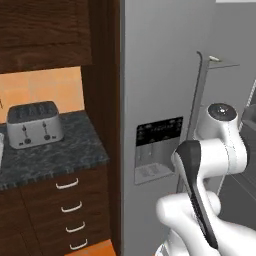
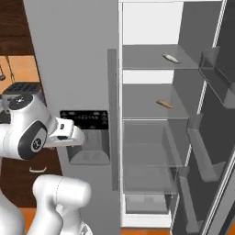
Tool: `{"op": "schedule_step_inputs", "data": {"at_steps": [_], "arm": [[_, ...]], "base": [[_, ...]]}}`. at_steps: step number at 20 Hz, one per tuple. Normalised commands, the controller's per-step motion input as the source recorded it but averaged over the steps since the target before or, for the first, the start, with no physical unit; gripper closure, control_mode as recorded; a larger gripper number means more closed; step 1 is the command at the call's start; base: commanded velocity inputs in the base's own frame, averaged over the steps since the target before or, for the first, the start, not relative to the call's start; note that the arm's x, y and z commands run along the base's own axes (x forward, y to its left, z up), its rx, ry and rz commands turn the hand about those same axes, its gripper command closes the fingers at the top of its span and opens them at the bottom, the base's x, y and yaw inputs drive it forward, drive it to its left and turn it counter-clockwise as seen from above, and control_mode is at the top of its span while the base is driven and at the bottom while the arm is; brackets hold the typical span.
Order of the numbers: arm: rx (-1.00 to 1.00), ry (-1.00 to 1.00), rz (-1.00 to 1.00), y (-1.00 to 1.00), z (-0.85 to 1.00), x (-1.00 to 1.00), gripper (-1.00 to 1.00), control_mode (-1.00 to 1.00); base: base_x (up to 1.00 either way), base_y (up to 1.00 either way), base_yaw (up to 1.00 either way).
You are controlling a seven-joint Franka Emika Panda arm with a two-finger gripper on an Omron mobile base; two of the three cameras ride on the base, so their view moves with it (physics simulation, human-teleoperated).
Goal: Place one sweet potato and one fish in each tupperware on the nearby counter, to pack two identical lunches.
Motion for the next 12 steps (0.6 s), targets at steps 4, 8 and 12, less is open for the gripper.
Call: {"op": "schedule_step_inputs", "data": {"at_steps": [4, 8, 12], "arm": [[0.00, 0.00, 0.00, 0.00, 0.00, 0.00, -1.00, 1.00], [0.00, 0.00, 0.00, 0.00, 0.00, 0.00, -1.00, 1.00], [0.00, 0.00, 0.00, 0.00, 0.00, 0.00, -1.00, 1.00]], "base": [[0.16, -0.84, -0.04], [0.35, -0.56, 0.00], [0.51, -0.47, 0.01]]}}
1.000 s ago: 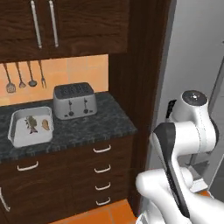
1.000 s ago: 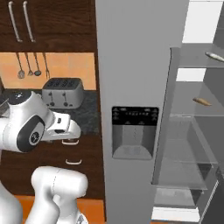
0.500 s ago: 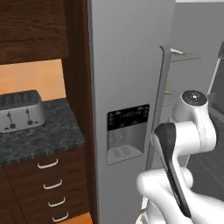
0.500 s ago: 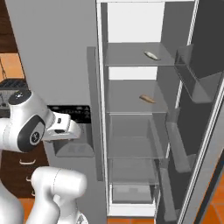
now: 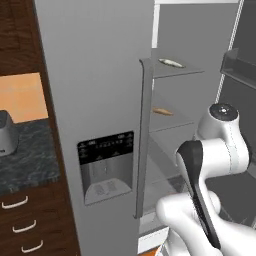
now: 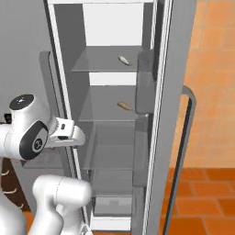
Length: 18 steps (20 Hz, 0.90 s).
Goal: Place one sweet potato and one fish in each tupperware on the nearby counter, to pack two identical lunches.
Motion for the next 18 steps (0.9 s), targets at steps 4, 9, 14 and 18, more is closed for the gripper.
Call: {"op": "schedule_step_inputs", "data": {"at_steps": [4, 9, 14, 18], "arm": [[0.00, 0.00, 0.00, 0.00, 0.00, 0.00, -1.00, 1.00], [0.00, 0.00, 0.00, 0.00, 0.00, 0.00, -1.00, 1.00], [0.00, 0.00, 0.00, 0.00, 0.00, 0.00, -1.00, 1.00], [0.00, 0.00, 0.00, 0.00, 0.00, 0.00, -1.00, 1.00]], "base": [[0.55, -0.36, 0.00], [0.59, -0.07, 0.00], [0.51, -0.14, 0.00], [0.53, -0.37, 0.01]]}}
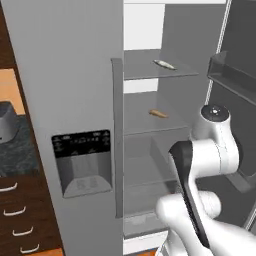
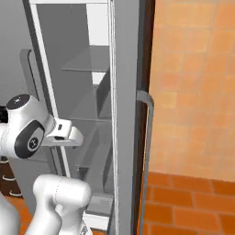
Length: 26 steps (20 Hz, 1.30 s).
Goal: Place one sweet potato and one fish in each tupperware on the nearby counter, to pack two identical lunches.
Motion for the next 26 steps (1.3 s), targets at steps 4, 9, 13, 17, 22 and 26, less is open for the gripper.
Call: {"op": "schedule_step_inputs", "data": {"at_steps": [4, 9, 13, 17, 22, 26], "arm": [[0.00, 0.00, 0.00, 0.00, 0.00, 0.00, -1.00, 1.00], [0.00, 0.00, 0.00, 0.00, 0.00, 0.00, -1.00, 1.00], [0.00, 0.00, 0.00, 0.00, 0.00, 0.00, -1.00, 1.00], [0.00, 0.00, 0.00, 0.00, 0.00, 0.00, -1.00, 1.00], [0.00, 0.00, 0.00, 0.00, 0.00, 0.00, -1.00, 1.00], [0.00, 0.00, 0.00, 0.00, 0.00, 0.00, -1.00, 1.00]], "base": [[0.62, -0.37, 0.06], [0.43, -0.17, 0.04], [0.21, 0.00, 0.00], [0.07, -0.20, -0.11], [0.30, -0.51, -0.45], [0.45, -0.56, -0.47]]}}
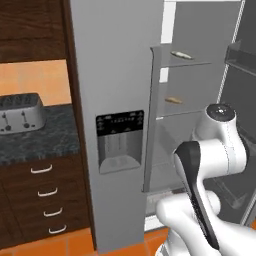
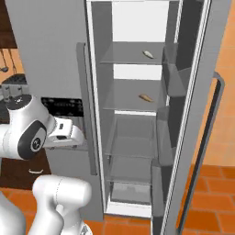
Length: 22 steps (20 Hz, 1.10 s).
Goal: Place one sweet potato and one fish in each tupperware on the nearby counter, to pack two identical lunches.
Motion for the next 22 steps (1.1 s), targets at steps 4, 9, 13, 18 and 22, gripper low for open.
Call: {"op": "schedule_step_inputs", "data": {"at_steps": [4, 9, 13, 18, 22], "arm": [[0.00, 0.00, 0.00, 0.00, 0.00, 0.00, -1.00, 1.00], [0.00, 0.00, 0.00, 0.00, 0.00, 0.00, -1.00, 1.00], [0.00, 0.00, 0.00, 0.02, 0.00, 0.14, -1.00, -1.00], [0.00, 0.00, 0.00, 0.12, 0.00, 0.74, -1.00, -1.00], [0.01, 0.00, 0.00, 0.16, 0.00, 1.00, -1.00, -1.00]], "base": [[0.49, -0.52, -0.39], [0.46, -0.45, -0.30], [0.35, 0.02, -0.08], [0.00, 0.00, 0.00], [0.00, 0.00, 0.00]]}}
